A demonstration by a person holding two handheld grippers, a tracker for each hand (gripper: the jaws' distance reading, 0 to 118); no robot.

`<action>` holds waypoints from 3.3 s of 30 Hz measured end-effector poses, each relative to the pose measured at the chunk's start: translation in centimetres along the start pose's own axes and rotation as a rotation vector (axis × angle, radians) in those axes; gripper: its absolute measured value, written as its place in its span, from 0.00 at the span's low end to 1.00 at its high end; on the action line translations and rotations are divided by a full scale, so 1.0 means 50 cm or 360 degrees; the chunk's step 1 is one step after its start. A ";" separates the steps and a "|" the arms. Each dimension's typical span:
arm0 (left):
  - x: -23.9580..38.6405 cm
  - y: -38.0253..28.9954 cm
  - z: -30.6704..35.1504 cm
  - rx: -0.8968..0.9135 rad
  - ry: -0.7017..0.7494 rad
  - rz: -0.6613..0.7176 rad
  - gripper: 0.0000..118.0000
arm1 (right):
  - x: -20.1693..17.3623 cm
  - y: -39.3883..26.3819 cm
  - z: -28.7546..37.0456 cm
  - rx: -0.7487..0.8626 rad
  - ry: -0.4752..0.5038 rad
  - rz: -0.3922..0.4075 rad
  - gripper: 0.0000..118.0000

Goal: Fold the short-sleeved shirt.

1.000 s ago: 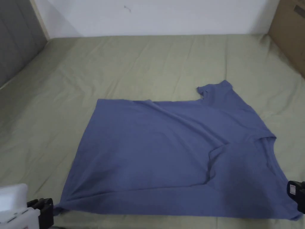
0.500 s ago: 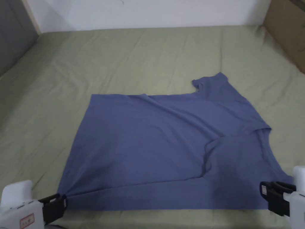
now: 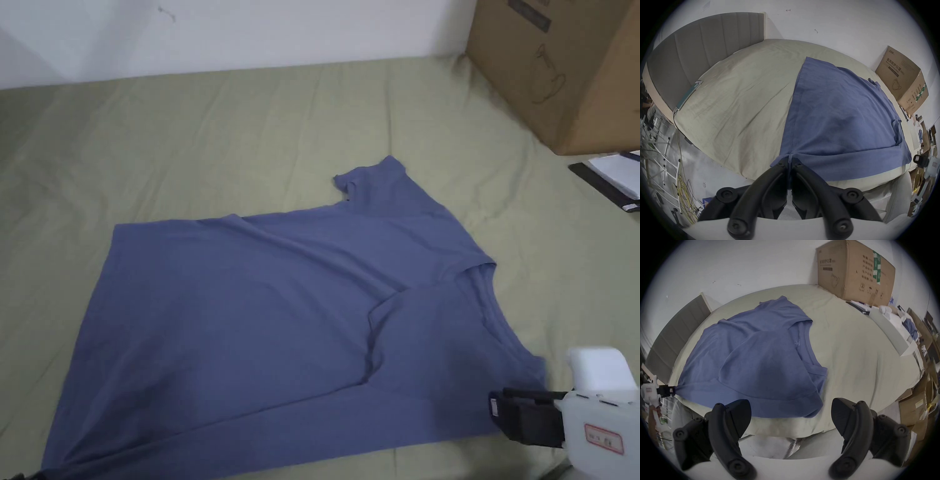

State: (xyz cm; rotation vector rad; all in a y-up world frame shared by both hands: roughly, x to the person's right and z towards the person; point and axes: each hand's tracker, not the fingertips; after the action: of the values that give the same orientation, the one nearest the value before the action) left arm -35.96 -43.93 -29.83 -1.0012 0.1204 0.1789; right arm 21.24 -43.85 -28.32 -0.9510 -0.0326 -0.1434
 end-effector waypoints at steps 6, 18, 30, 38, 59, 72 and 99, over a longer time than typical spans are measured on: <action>0.017 0.001 0.002 -0.0024 0.0035 -0.0045 0.03 | 0.006 0.026 -0.057 -0.0124 -0.0098 0.0094 0.01; 0.016 0.041 0.025 0.0011 0.0001 -0.0043 0.03 | 0.036 0.057 -0.018 -0.0038 0.0014 -0.0053 0.01; 0.053 0.273 -0.093 0.0044 0.0000 -0.0124 0.03 | 0.044 0.252 -0.091 0.0056 0.0000 -0.0140 0.01; 0.074 0.347 -0.216 -0.0082 0.0097 -0.0208 0.03 | 0.040 0.320 -0.232 -0.0089 -0.0076 -0.0180 0.01; -0.007 0.121 -0.042 0.0003 0.0012 -0.0107 0.00 | -0.075 0.143 -0.050 0.0071 0.0059 0.0069 0.00; 0.010 0.177 -0.192 -0.0137 0.0039 -0.0093 0.52 | -0.133 0.109 -0.075 0.0055 0.0047 0.0074 0.00; 0.055 0.194 -0.100 -0.0071 0.0034 -0.0254 0.02 | 0.016 0.131 -0.205 -0.0150 -0.0329 -0.0106 0.63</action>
State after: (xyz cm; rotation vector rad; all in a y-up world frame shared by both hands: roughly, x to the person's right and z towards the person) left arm -35.32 -42.81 -41.01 -1.0525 0.0562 0.0253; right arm 22.57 -48.50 -39.51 -1.0563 -0.2502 -0.1083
